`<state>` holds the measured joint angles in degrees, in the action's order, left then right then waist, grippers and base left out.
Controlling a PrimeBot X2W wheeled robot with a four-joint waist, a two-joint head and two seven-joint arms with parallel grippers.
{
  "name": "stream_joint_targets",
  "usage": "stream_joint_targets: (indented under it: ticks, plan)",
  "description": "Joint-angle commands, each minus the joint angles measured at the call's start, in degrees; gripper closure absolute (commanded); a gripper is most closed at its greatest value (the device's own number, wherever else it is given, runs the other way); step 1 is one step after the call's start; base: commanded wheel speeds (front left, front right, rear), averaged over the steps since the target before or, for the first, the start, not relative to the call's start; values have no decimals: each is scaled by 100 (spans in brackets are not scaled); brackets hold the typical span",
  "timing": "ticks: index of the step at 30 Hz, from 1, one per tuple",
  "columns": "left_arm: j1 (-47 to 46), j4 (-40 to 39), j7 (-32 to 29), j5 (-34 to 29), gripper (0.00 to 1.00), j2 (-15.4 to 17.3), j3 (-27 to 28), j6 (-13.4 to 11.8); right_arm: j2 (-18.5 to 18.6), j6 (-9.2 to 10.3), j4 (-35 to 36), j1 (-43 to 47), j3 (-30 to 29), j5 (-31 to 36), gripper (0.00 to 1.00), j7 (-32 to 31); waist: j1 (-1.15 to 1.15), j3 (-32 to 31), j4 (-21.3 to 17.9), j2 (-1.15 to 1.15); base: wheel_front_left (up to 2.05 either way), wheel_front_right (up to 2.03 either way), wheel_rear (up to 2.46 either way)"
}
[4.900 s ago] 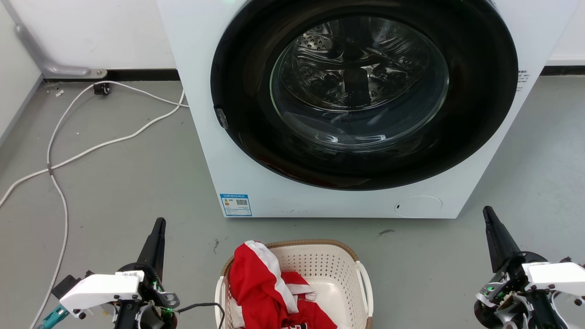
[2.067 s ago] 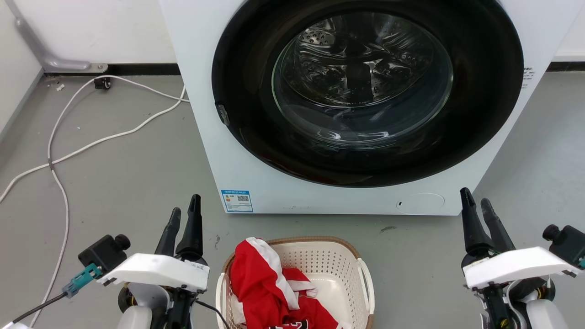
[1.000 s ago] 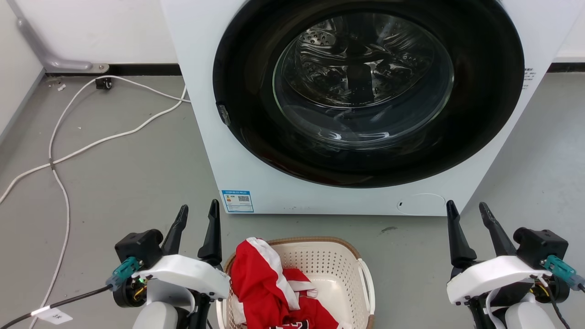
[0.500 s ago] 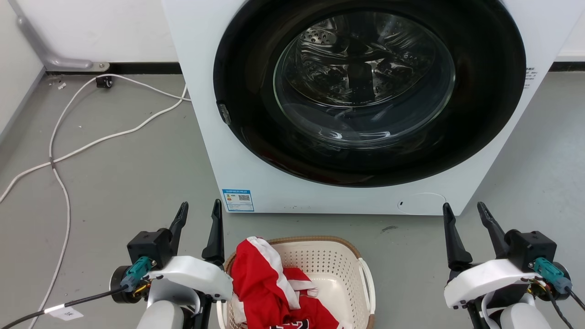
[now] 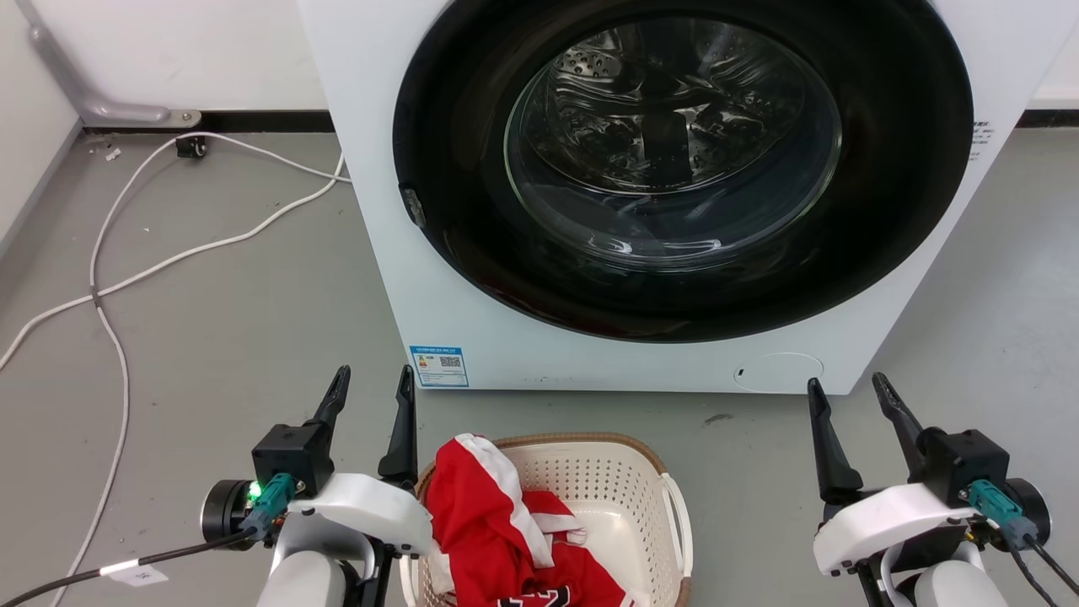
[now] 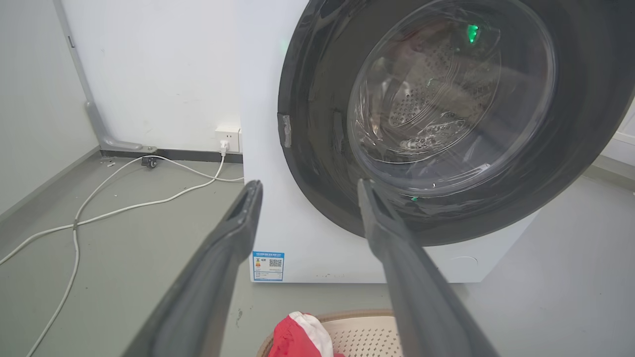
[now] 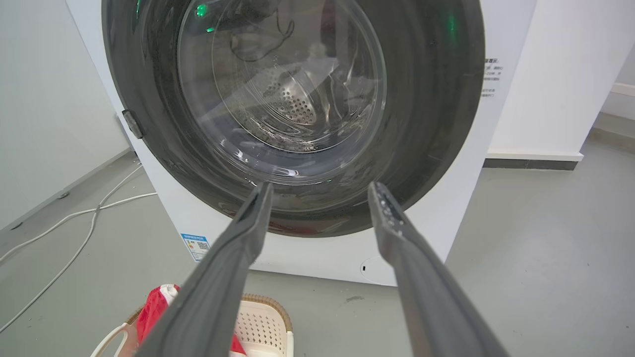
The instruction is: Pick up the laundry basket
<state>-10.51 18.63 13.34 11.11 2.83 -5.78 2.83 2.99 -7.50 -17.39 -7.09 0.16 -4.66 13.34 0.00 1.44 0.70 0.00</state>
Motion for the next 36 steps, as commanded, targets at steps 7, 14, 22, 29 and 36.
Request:
stream_joint_targets:
  ticks: [7,14,22,29,36]
  plan:
    - [-64,-3,114,-315,0,8,-37,-90,-18,2,-31,-142,42,324,0,117,0,48,-1,0,0,0,0]
    - [-97,-9,200,-601,0,7,-37,-123,-19,2,-58,-157,77,559,0,186,0,105,8,0,0,0,0]
    - [-42,-37,195,-556,0,7,-12,-147,-19,2,-67,-151,73,473,0,186,0,118,9,0,0,0,0]
    - [-37,-44,194,-566,0,7,2,-174,-19,2,-71,-141,75,423,0,186,0,130,11,0,0,0,0]
    - [-224,62,194,-643,0,7,74,-188,-19,2,-295,-345,118,210,0,87,0,343,15,0,0,0,0]
